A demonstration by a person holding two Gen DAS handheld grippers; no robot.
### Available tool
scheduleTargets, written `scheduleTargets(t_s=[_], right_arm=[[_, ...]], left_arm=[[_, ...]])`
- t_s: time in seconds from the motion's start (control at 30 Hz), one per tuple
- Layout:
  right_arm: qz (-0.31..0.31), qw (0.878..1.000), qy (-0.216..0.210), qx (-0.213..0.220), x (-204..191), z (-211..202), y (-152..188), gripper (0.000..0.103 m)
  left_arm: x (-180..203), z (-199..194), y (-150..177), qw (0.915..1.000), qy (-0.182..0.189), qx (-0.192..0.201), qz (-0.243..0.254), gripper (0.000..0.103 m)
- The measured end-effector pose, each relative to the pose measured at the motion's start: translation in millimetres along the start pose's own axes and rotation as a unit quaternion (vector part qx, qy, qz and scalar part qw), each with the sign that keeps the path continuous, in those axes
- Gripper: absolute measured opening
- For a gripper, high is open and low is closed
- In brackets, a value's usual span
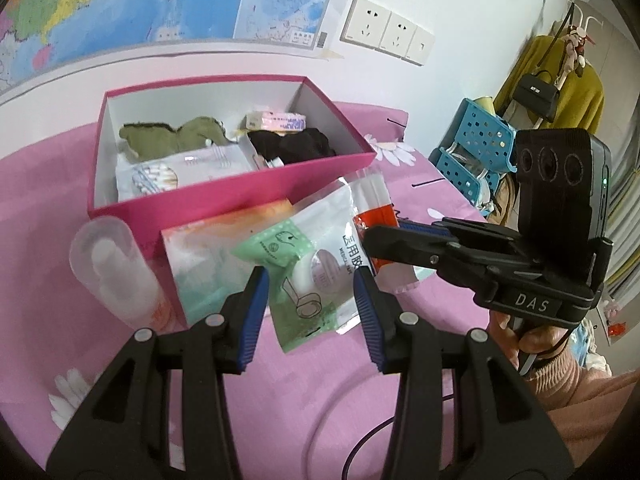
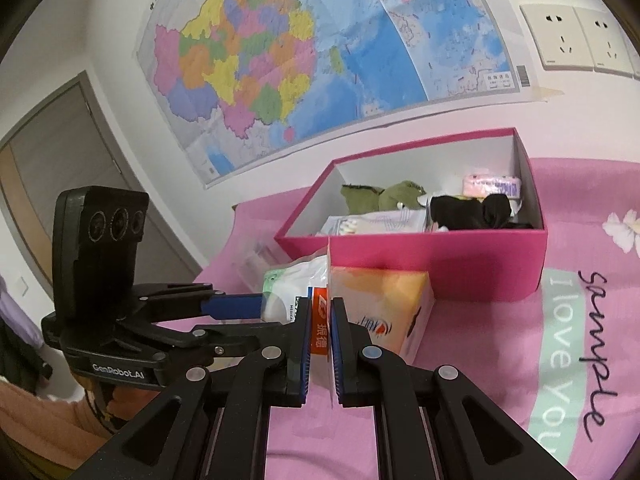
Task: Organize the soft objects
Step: 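Lift the mask bag and carry it over the pink box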
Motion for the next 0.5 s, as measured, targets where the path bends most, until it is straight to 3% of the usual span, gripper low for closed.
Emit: scheduleTargets(t_s=[0.5], right_arm=[[0.001,1.0,-0.005,0.011,-1,11,-21,0.008]], left_arm=[[-17,1,-21,0.9998,-0.018,0.01,0.009,0.046]])
Point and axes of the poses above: each gripper's, at about its wrist camera, not at the fingertips, and z roughly the way its jaws point, x to its right, y to its underside, the point moved 9 cm from there along z, roughly the way its jaws point, and after that the axes turned 14 degrees about z, right-handed, at the moved point
